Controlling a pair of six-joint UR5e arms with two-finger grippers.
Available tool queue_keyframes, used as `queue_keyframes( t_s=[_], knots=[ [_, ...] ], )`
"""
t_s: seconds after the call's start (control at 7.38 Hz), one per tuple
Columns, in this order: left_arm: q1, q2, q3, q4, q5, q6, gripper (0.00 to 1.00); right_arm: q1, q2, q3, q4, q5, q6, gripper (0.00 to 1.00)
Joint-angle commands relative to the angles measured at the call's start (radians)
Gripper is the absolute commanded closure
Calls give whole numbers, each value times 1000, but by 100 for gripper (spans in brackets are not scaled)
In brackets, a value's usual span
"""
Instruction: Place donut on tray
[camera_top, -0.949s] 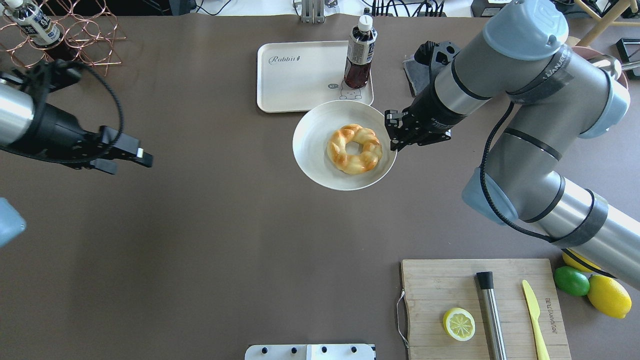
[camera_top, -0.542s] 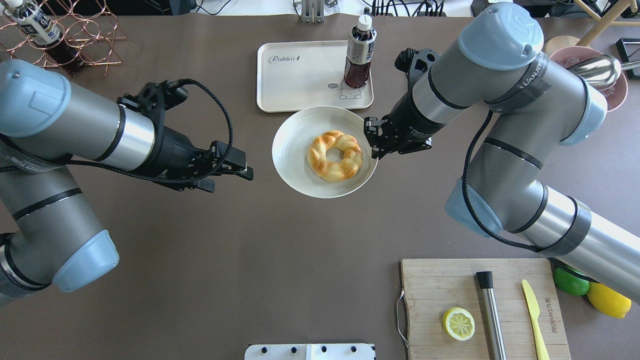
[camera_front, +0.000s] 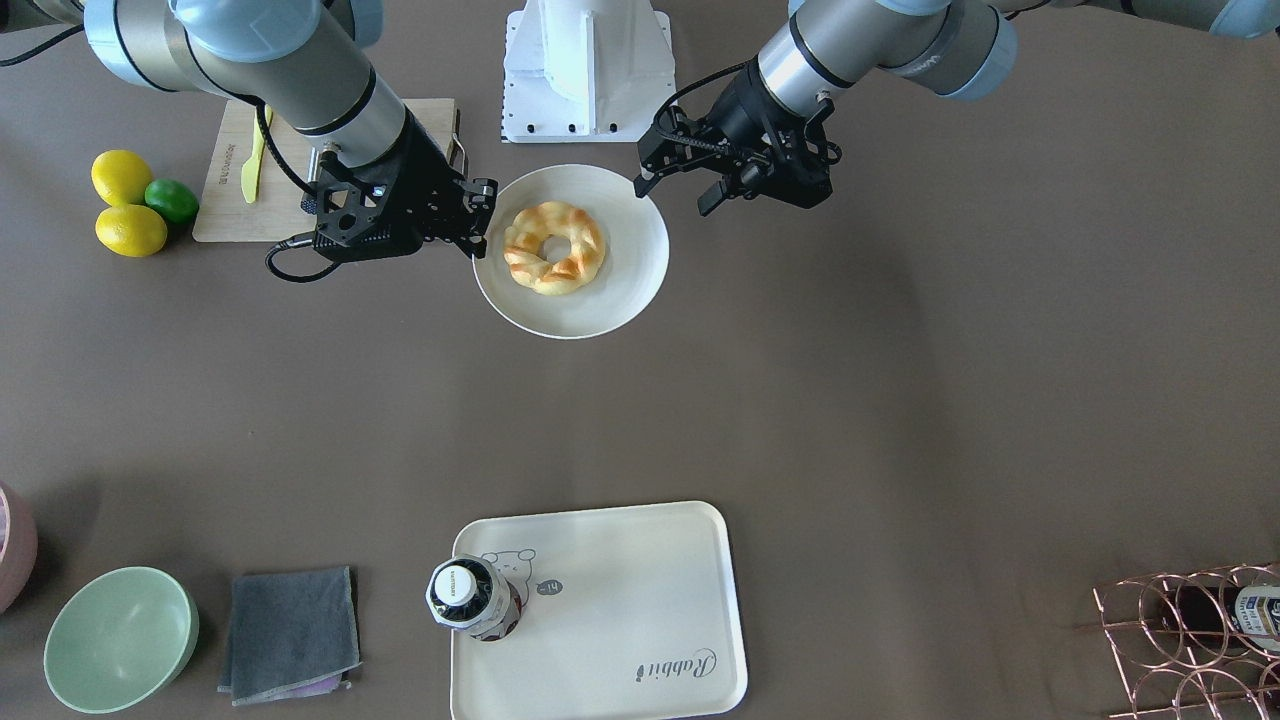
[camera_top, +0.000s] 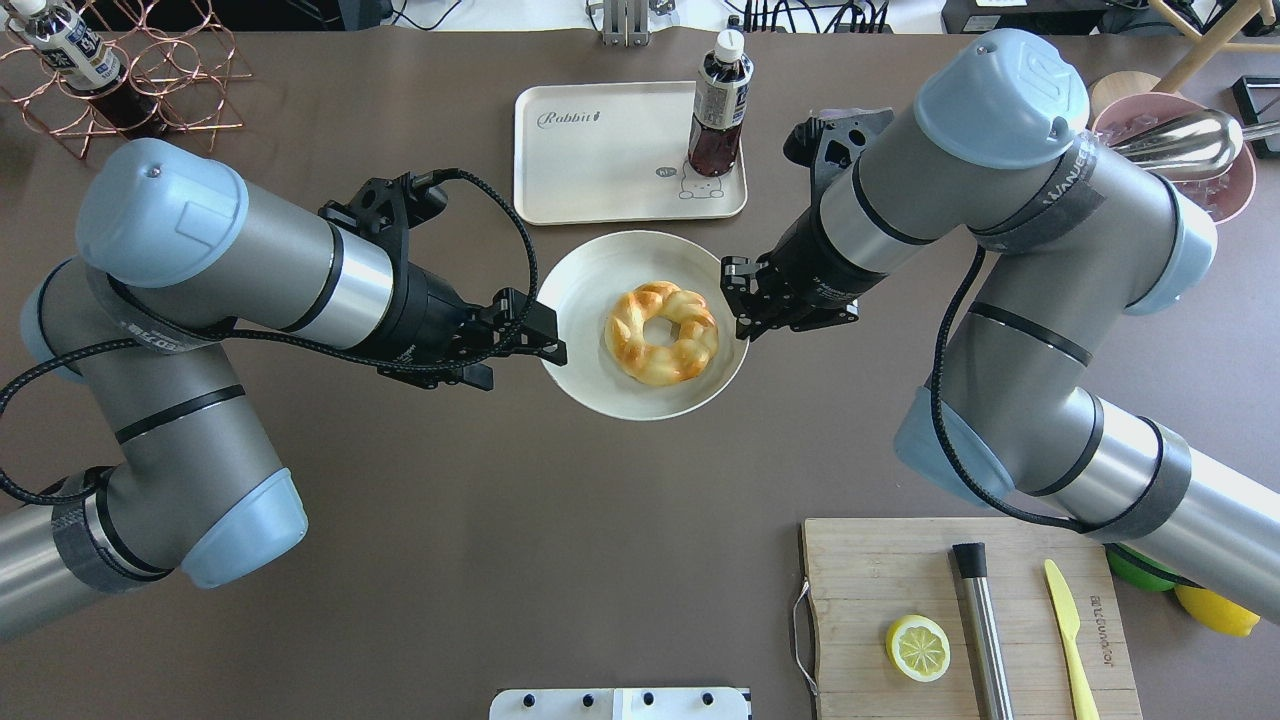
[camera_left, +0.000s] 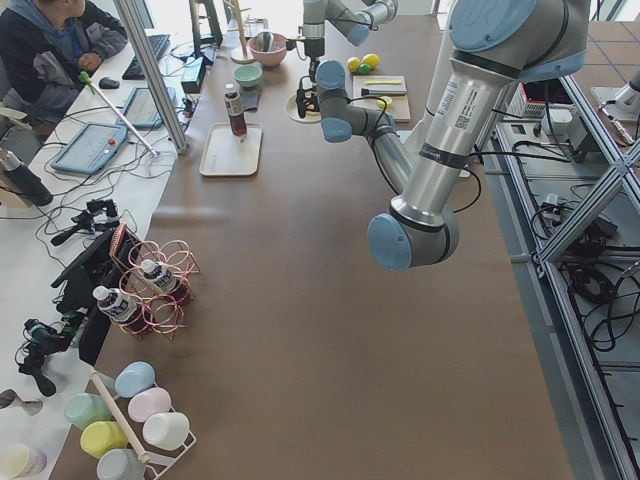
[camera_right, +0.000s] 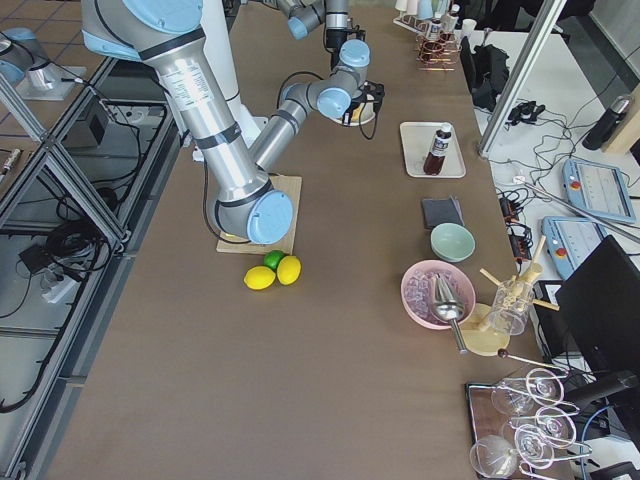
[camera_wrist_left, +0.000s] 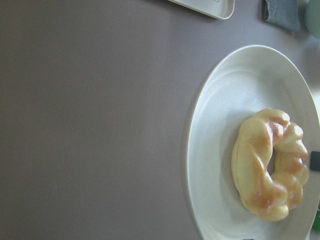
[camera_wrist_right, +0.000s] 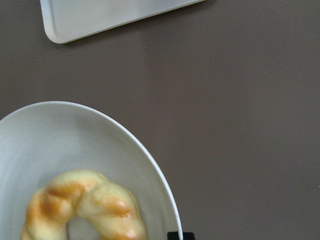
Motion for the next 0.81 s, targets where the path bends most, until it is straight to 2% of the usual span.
queue_keyframes(
  t_s=[0.0,0.14,0.27,0.68],
  knots=[
    [0,-2,8,0,1,-1,15,-48,-7,73,-71,-33,27,100],
    [0,1,7,-2,1,-1,19,-62,-6,96,-100,-51,27,100],
    [1,3,7,-3,1,-2,29,-62,-3,97,-104,-52,27,100],
    [1,6,4,-5,-1,-4,66,-70,14,101,-98,-53,92,100]
  ],
)
